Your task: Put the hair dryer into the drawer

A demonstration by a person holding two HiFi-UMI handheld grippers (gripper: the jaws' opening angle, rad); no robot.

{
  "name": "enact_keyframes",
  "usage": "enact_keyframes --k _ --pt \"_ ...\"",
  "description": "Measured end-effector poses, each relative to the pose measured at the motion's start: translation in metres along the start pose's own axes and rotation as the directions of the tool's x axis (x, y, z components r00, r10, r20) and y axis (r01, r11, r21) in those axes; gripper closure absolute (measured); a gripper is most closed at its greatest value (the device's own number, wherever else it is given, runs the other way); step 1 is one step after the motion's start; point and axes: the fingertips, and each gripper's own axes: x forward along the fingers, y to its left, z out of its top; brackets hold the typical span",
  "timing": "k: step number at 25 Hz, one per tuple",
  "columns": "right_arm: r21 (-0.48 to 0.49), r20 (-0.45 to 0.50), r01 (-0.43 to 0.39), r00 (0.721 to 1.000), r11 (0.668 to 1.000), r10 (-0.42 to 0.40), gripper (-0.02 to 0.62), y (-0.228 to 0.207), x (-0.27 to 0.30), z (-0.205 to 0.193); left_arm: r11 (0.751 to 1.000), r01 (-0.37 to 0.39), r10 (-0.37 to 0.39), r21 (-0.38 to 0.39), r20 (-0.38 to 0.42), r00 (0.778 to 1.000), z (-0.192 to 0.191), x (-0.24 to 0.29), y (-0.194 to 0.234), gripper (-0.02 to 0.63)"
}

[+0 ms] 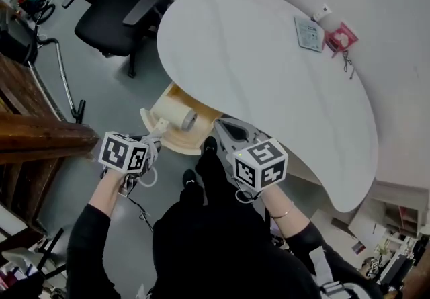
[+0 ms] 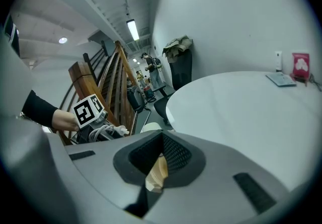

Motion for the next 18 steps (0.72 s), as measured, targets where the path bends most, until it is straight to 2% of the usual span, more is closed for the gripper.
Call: enact_keyframes --k 4,9,15,18 --pt "-0.028 -0.050 -0.056 0.997 0.998 0.055 0.592 0.009 0.023 -0.005 1.000 -0.013 0.012 -0.027 -0.035 0.999 0.002 0.011 0.004 0.443" --pt "-0.051 -0.119 -0.101 0.988 0.994 0.094 0.592 0.018 0.048 -0.020 0.999 -0.040 0.041 0.004 -0.081 0.996 0.007 0.022 0.016 0.443" --pt "-0.045 -0.187 -0.106 0.978 0.993 0.096 0.592 0.016 0.061 -0.041 0.999 -0.048 0.050 0.017 -0.122 0.991 0.014 0.033 0.021 0.443" --pt "-0.039 -0.208 -0.102 0.974 0.994 0.092 0.592 0.017 0.068 -0.045 0.997 -0.052 0.060 0.052 -0.155 0.986 0.017 0.037 0.024 0.443"
